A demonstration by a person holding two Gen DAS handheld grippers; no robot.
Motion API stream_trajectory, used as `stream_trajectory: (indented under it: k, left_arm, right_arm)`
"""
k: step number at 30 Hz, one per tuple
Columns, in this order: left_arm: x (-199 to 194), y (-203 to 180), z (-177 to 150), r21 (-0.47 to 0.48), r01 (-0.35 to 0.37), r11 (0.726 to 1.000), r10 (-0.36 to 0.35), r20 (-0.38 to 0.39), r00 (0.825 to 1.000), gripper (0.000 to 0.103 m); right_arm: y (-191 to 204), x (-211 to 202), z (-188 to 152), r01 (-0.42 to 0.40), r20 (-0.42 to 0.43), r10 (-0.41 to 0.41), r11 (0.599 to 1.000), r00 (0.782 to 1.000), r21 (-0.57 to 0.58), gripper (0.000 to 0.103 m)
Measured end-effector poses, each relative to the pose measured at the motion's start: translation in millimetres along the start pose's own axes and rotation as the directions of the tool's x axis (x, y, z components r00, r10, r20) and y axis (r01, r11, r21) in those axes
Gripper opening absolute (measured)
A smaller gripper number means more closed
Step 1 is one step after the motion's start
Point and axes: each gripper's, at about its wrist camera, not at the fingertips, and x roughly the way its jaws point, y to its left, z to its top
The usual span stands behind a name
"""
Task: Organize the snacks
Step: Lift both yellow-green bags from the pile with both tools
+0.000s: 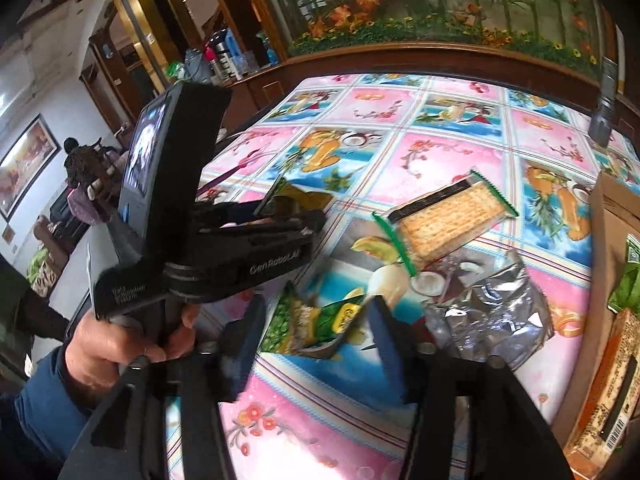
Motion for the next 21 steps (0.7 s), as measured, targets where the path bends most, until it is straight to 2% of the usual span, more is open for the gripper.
stream_trajectory:
  k: [3, 8, 10, 11, 14, 21]
  left_arm:
    - [-4, 3, 2, -0.013, 0.009, 1.0, -0.009, 0.01, 1.0, 0.047]
    - [-17, 8, 6, -0.035, 0.013, 0.999, -0.011, 0.059, 0.998, 0.047]
    - [-22, 9, 7, -0.037, 0.015, 0.999, -0.013, 0.074, 0.997, 0.047]
    - [-24, 9, 7, -0.037, 0.014, 0.999, -0.011, 0.083, 0.997, 0.047]
    - [-29, 8, 8, -0.028, 0.005, 1.0, -0.002, 0.106, 0.994, 0.047]
    - [-41, 4, 7, -0.013, 0.006, 1.0, -0.004, 0.158, 0.988, 0.047]
  right_arm:
    - [10, 5, -2, 0.02, -0.005, -0.021, 0.999, 1.0, -0.044, 0.071]
    - [27, 22, -9, 0.067, -0.013, -0.069, 0.994, 0.998, -0.087, 0.071]
    - [34, 30, -14, 0.106, -0.019, -0.109, 0.987, 0.994, -0.123, 0.062]
    - [34, 33, -16, 0.107, -0.03, -0.112, 0.986, 0.993, -0.13, 0.055]
    - [33, 28, -14, 0.106, -0.007, -0.108, 0.987, 0.994, -0.123, 0.044]
    - [16, 9, -5, 0.105, 0.055, -0.103, 0.993, 0.993, -0.05, 0.043]
